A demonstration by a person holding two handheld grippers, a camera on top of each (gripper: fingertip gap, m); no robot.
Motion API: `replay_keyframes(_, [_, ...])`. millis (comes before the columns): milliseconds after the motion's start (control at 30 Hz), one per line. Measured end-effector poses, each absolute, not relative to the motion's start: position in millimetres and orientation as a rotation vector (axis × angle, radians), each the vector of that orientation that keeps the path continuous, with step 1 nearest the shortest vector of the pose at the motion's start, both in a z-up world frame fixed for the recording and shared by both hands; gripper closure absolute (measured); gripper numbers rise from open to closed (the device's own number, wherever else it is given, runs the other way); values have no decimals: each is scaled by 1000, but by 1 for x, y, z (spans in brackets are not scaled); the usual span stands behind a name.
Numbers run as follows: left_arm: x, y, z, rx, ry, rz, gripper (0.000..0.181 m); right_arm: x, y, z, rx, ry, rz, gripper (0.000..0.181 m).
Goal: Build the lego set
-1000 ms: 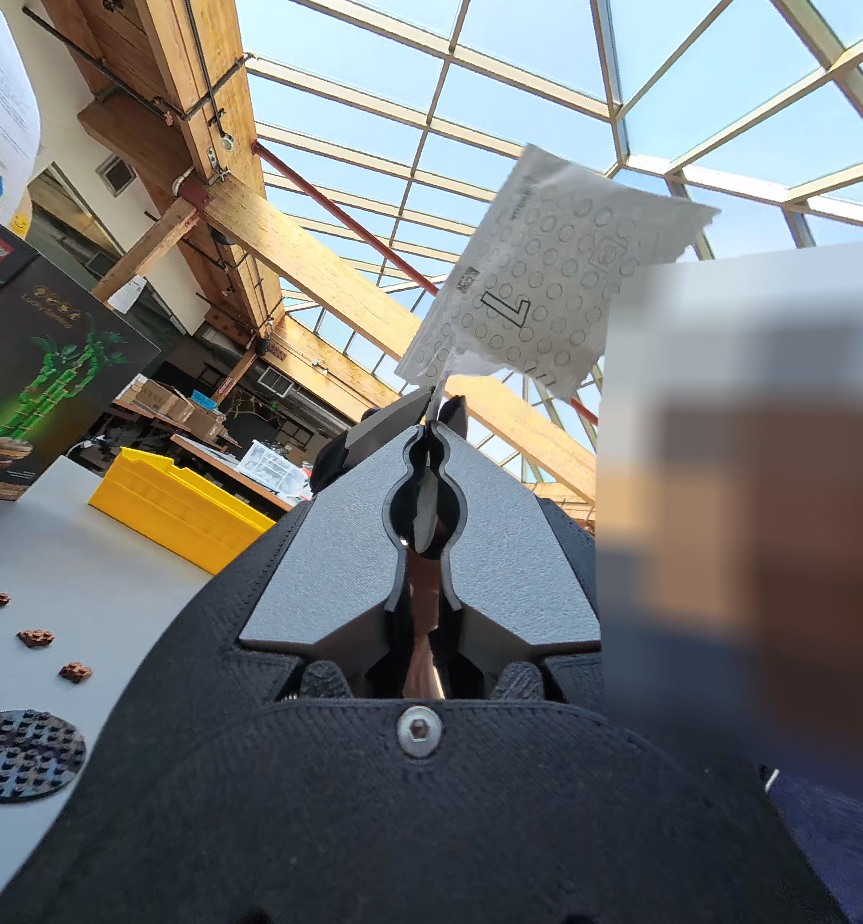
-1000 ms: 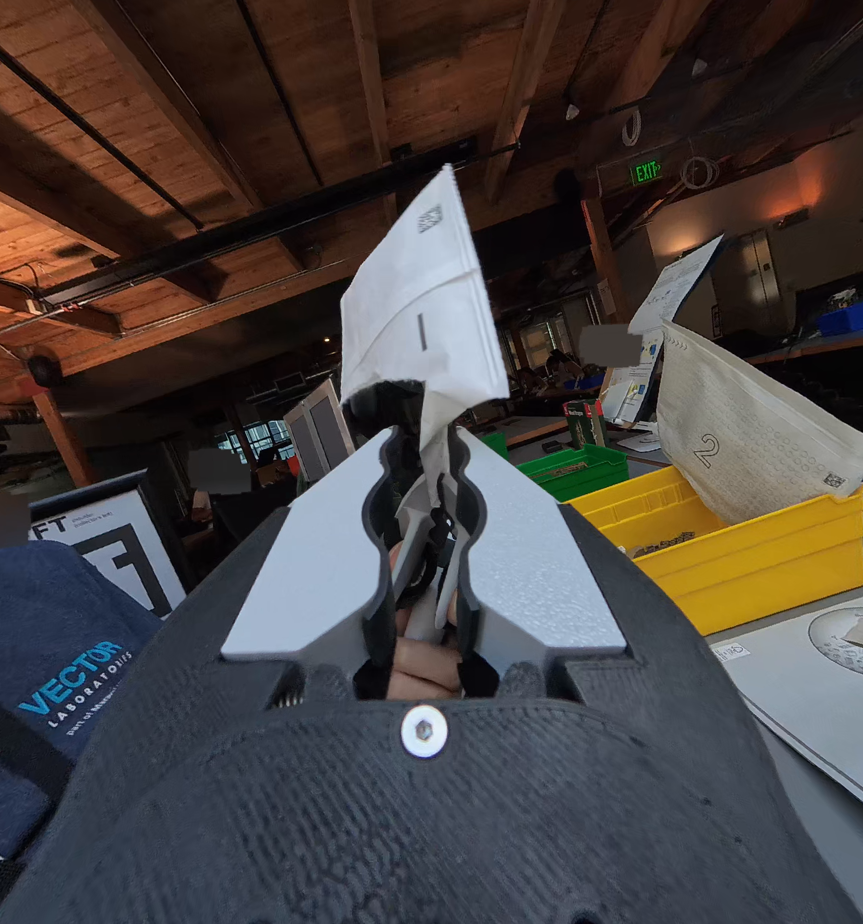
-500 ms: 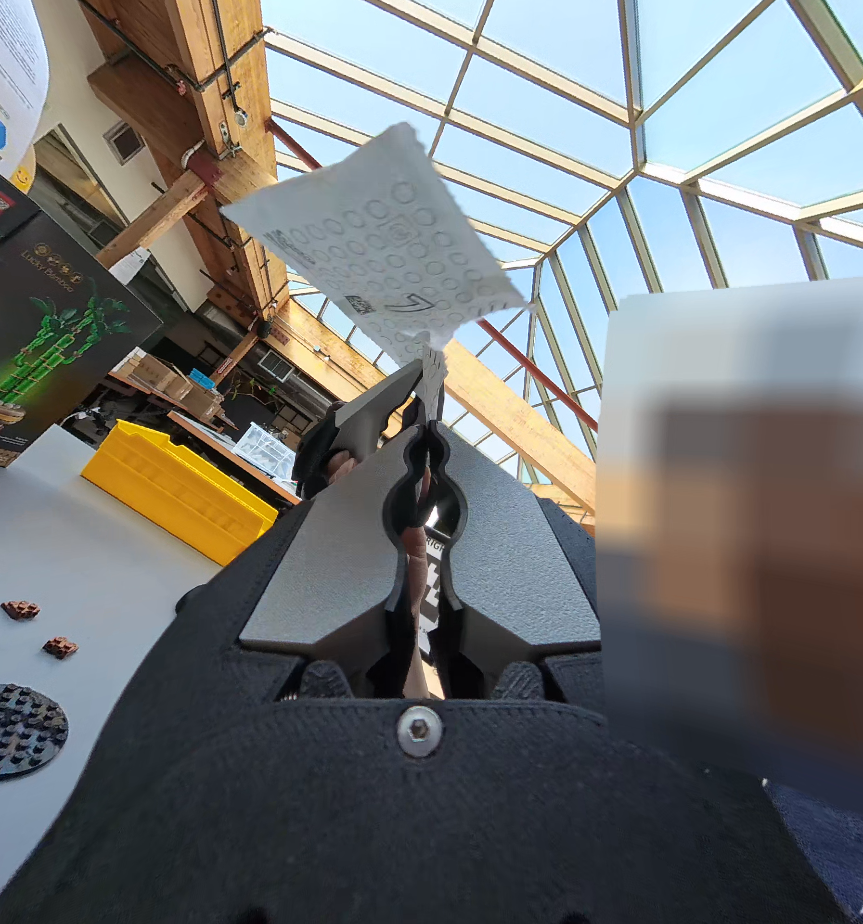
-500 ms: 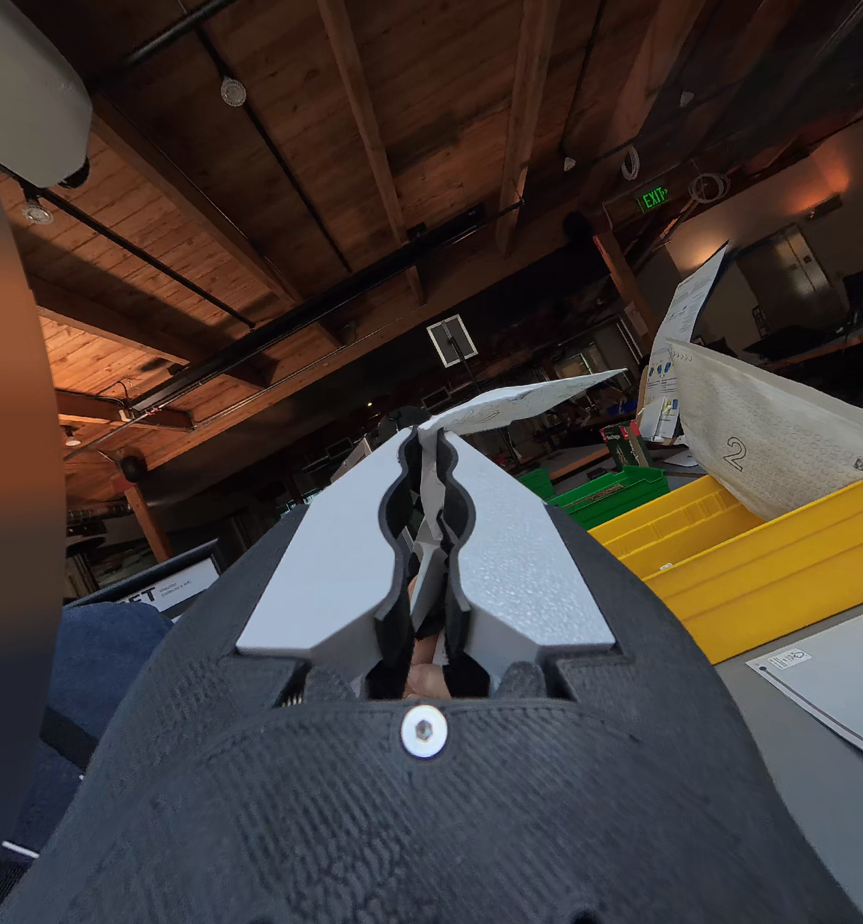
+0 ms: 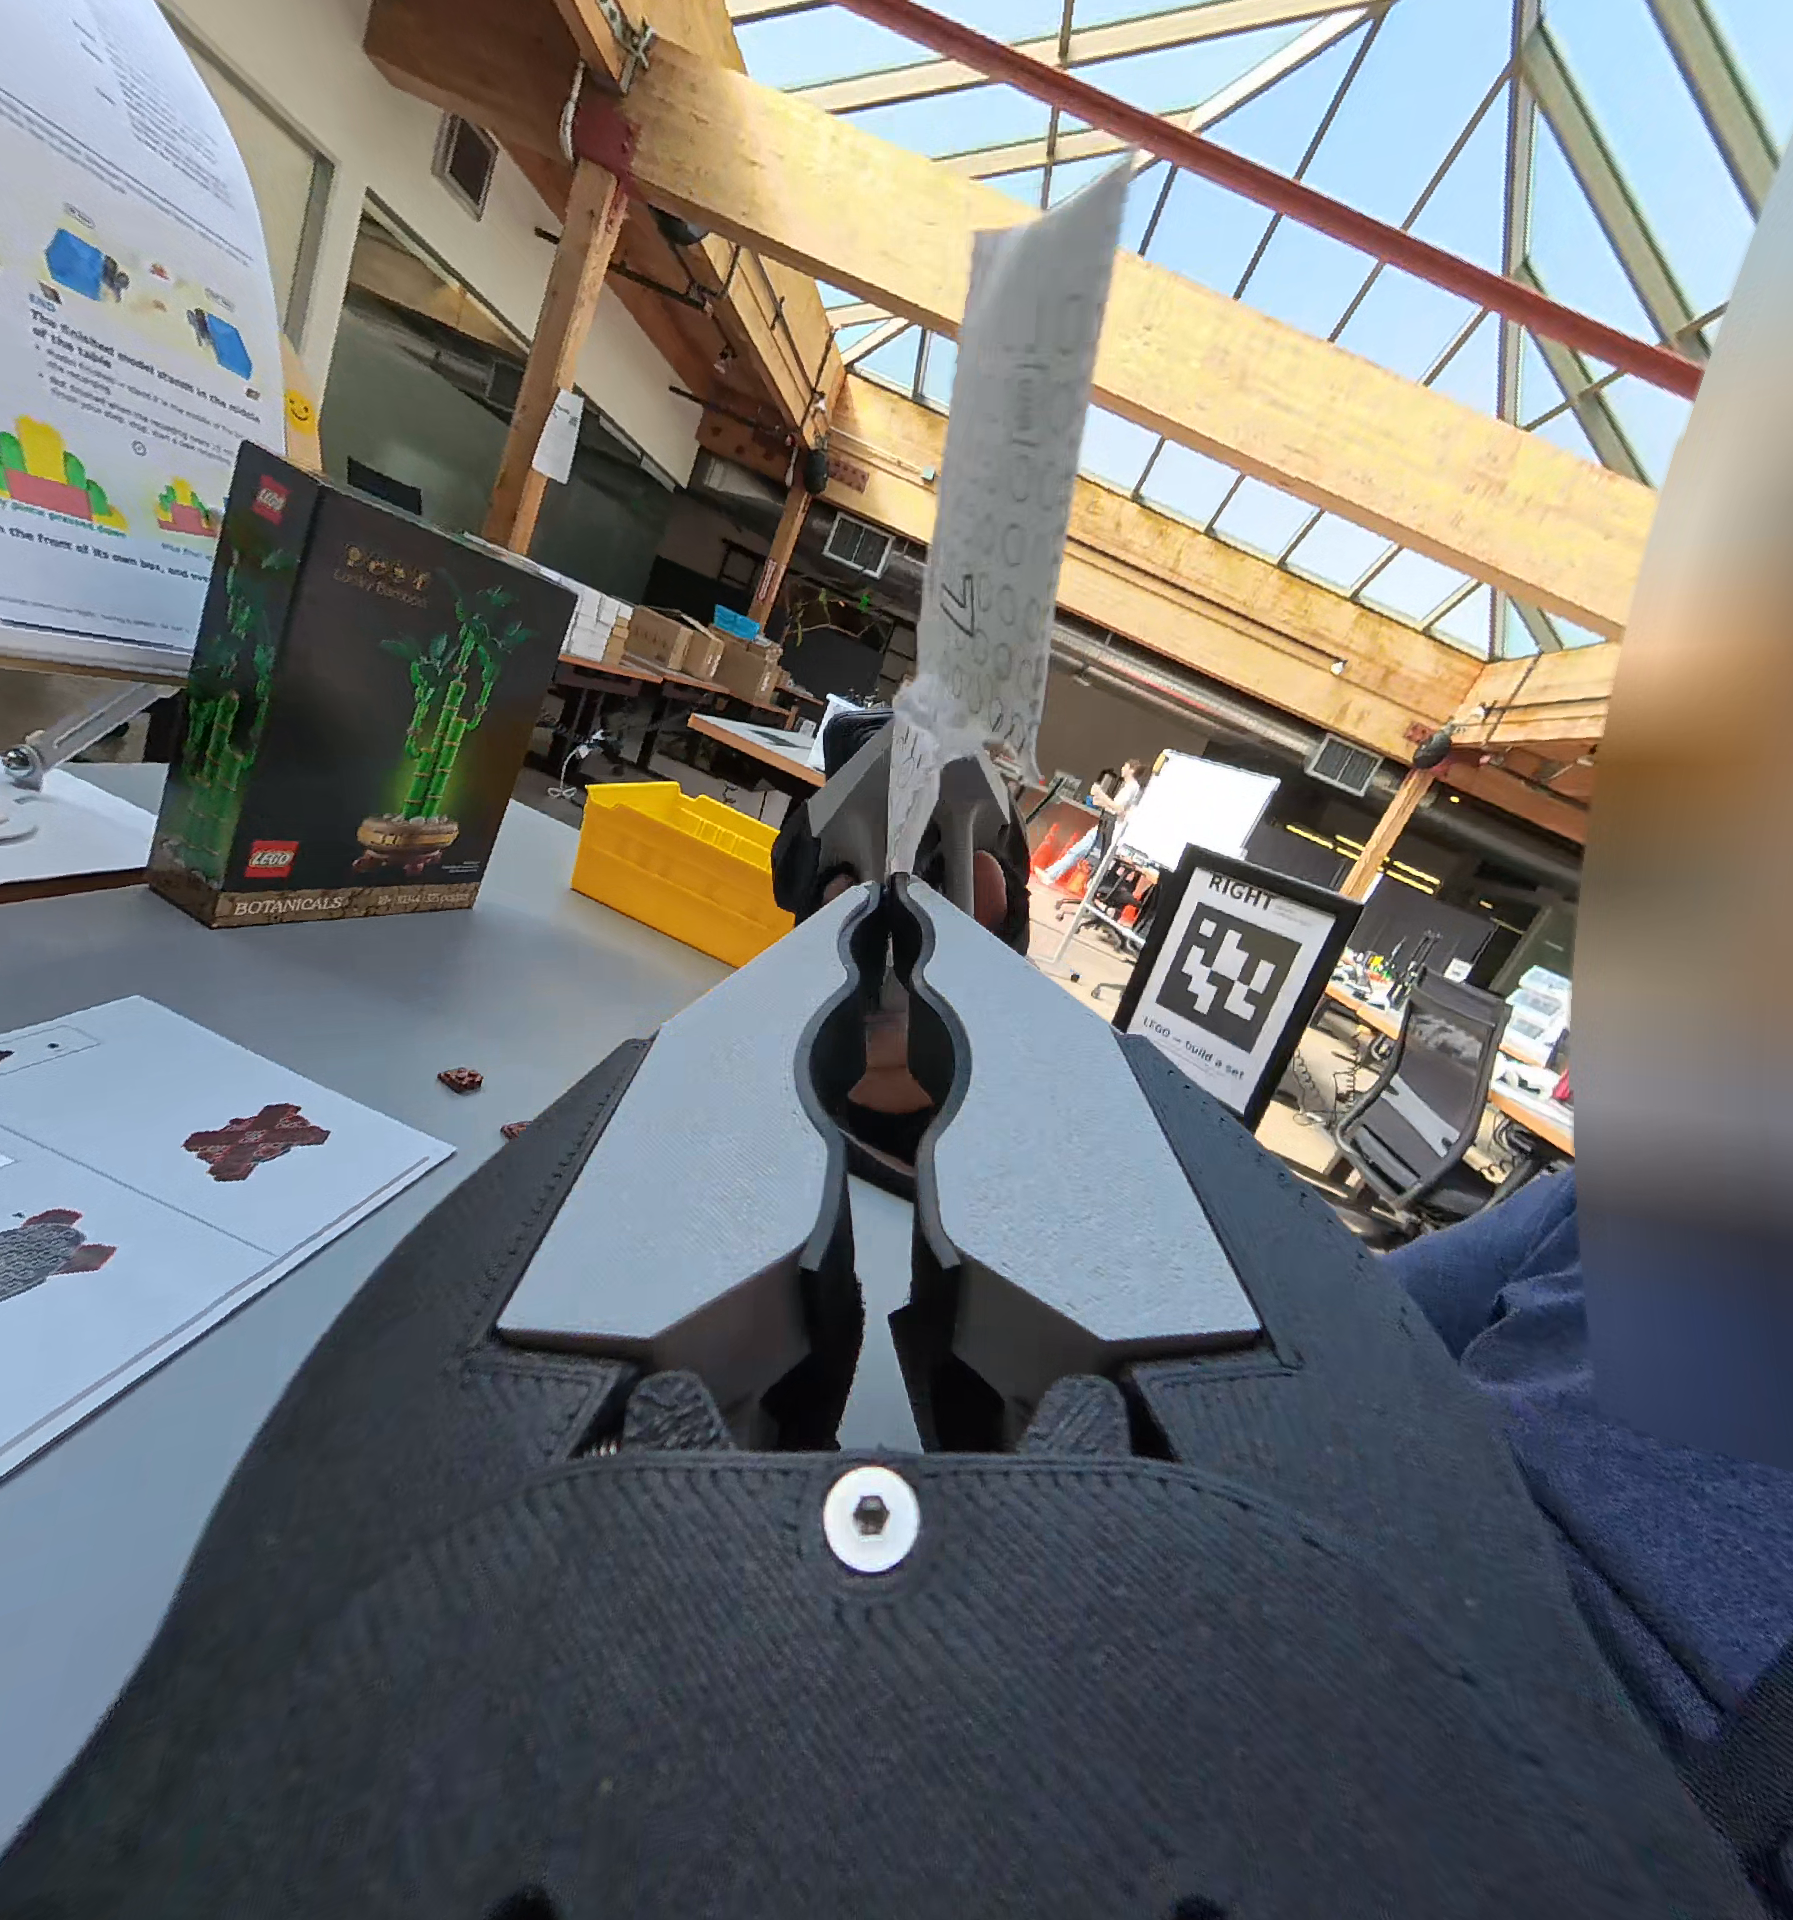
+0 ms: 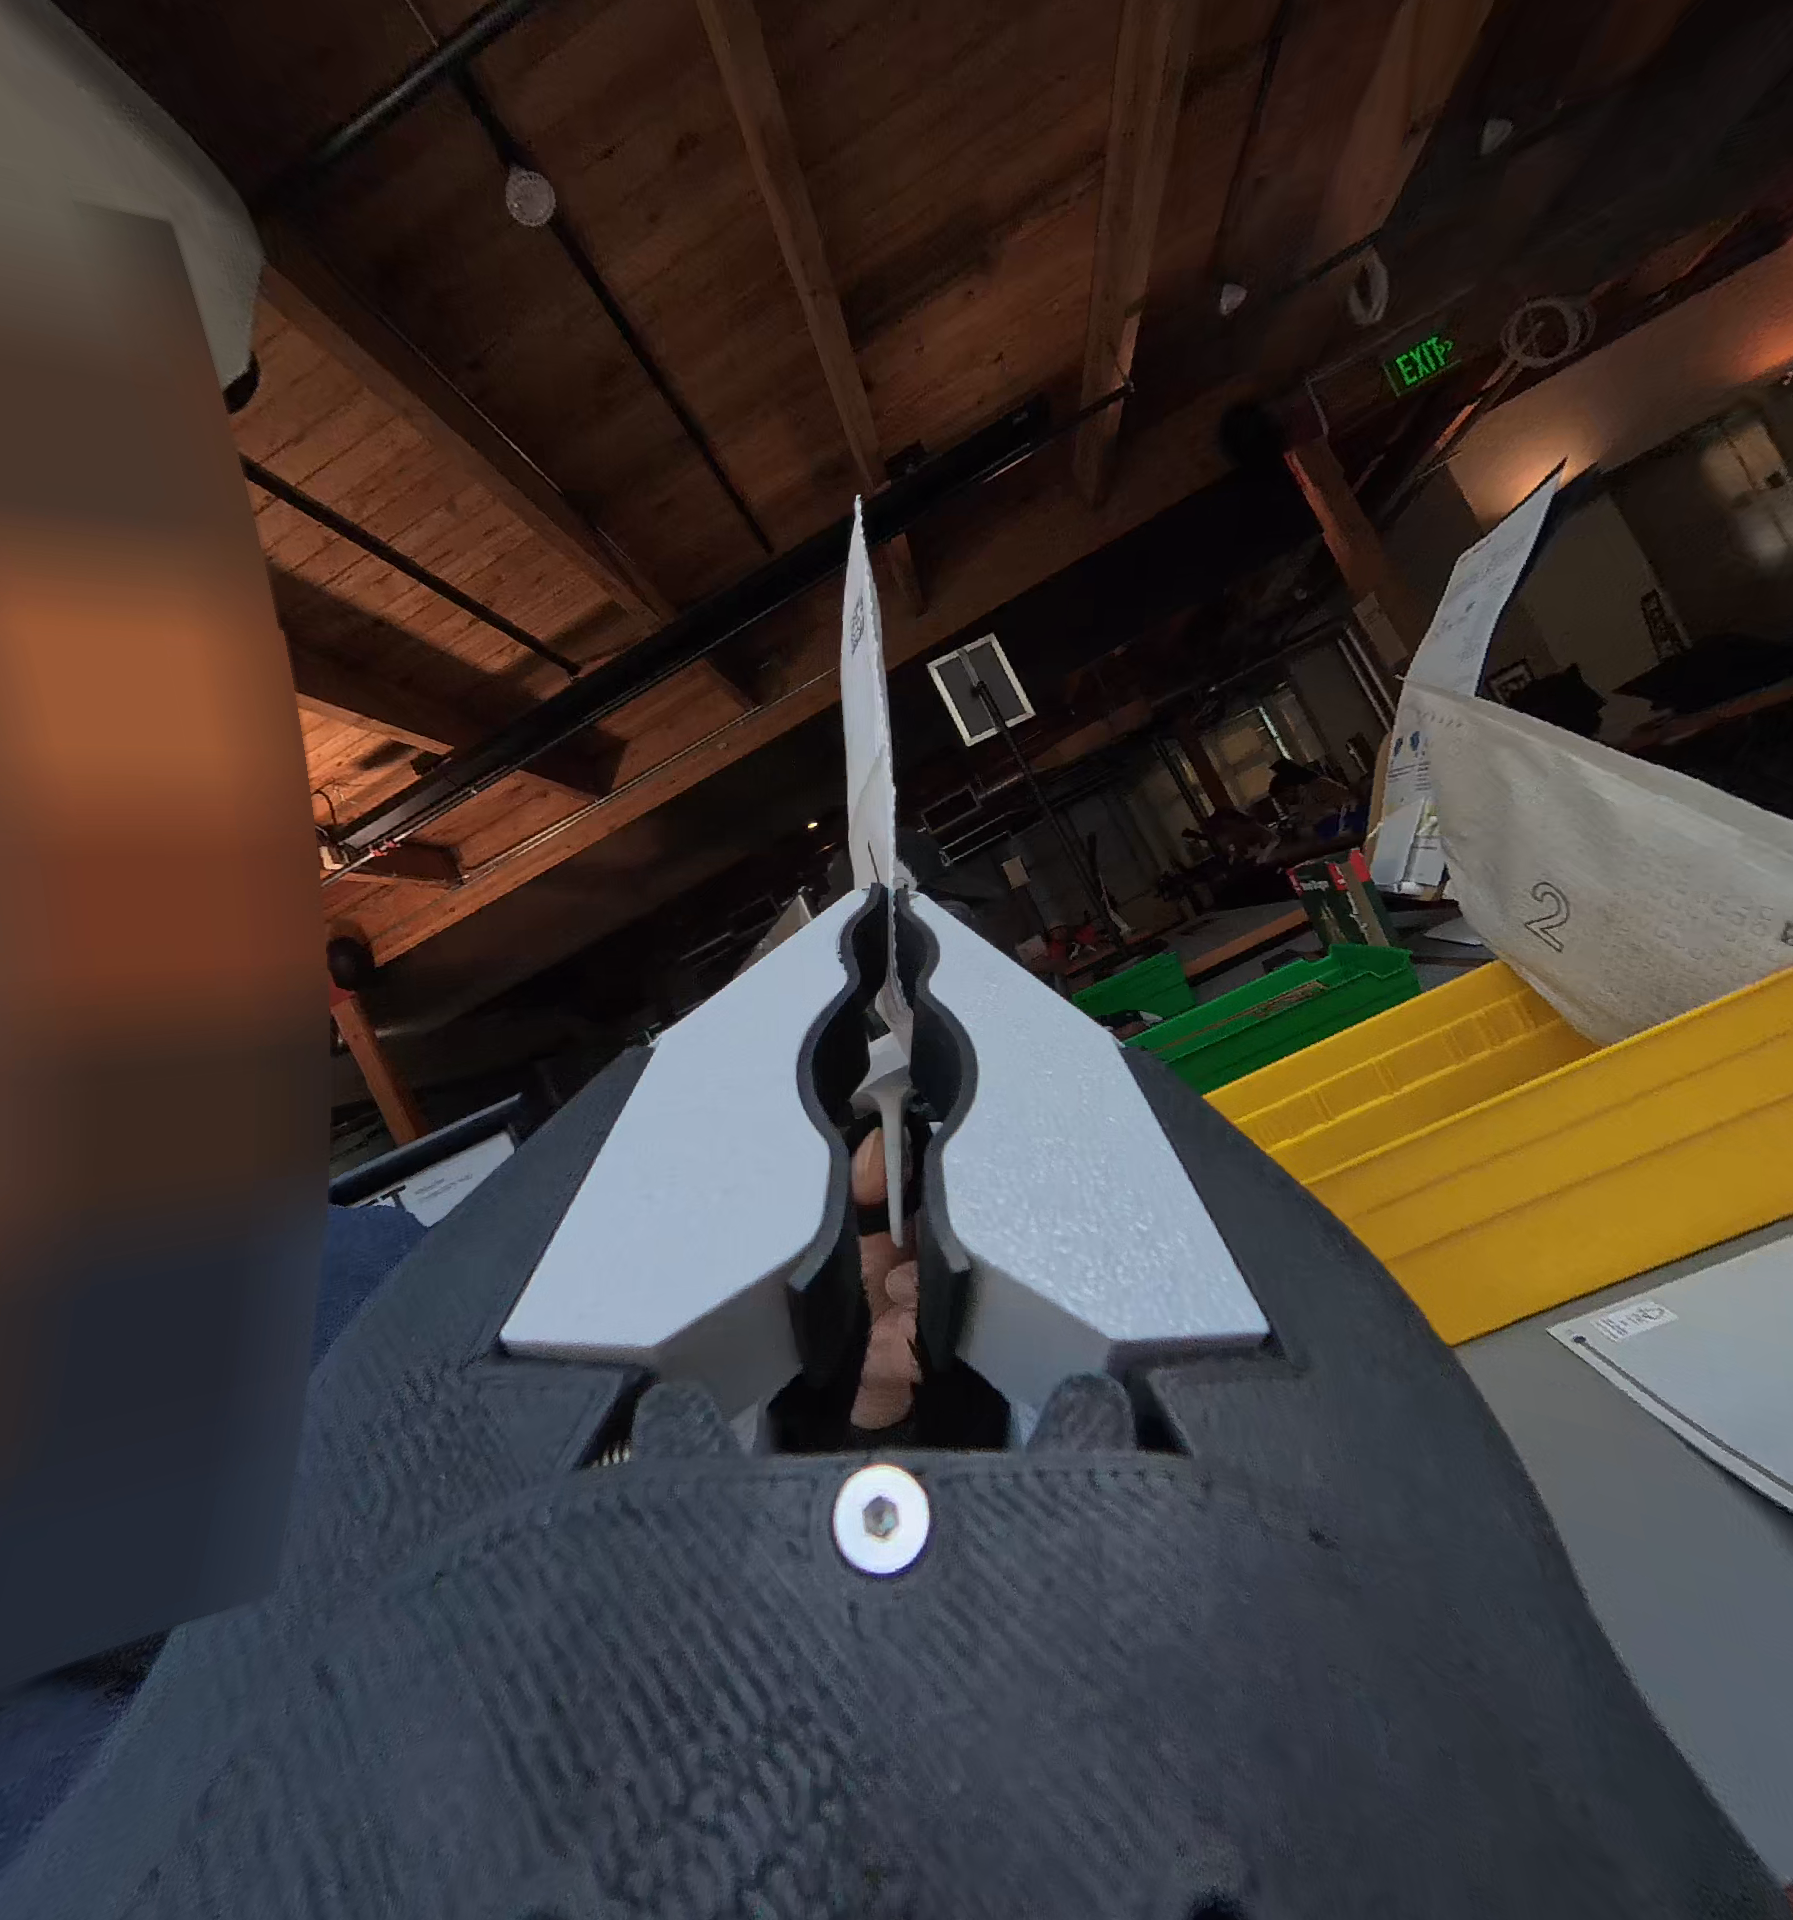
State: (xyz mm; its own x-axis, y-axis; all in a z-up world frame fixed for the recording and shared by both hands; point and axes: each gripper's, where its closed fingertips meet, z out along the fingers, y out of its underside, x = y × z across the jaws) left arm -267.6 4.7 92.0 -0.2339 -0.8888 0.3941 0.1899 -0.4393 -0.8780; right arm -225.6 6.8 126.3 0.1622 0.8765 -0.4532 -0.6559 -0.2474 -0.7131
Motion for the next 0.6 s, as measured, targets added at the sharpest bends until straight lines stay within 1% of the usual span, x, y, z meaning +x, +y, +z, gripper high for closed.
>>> replay_keyframes(67, [-265, 3, 93, -1238, 942, -1772, 181, -220, 7, 124, -1072, -267, 1382, 181])
replay_keyframes(100, [-262, 2, 93, -1243, 952, -1766, 181, -220, 5, 123, -1075, -268, 1363, 168])
replay_keyframes(167, [-258, 3, 92, -1258, 967, -1751, 181, -227, -3, 115, -1127, -345, 1365, 181])
replay_keyframes(267, [-248, 2, 89, -1293, 1001, -1760, 181, -213, -5, 111, -1142, -300, 1346, 181])
replay_keyframes(300, [-244, -2, 90, -1298, 1013, -1782, 181, -206, -5, 110, -1134, -279, 1309, 174])
replay_keyframes(400, [-230, -8, 91, -1313, 1059, -1795, 181, -197, -14, 106, -1148, -299, 1327, 181])
replay_keyframes(500, [-215, -15, 92, -1330, 1128, -1794, 181, -177, -14, 104, -1131, -245, 1323, 181])
replay_keyframes(533, [-209, -17, 94, -1329, 1151, -1795, 181, -173, -16, 107, -1105, -235, 1326, 168])
replay_keyframes(567, [-204, -20, 97, -1327, 1180, -1790, 181, -173, -20, 108, -1102, -256, 1349, 173])
replay_keyframes(600, [-199, -21, 98, -1327, 1212, -1769, 181, -173, -27, 110, -1091, -296, 1376, 181])
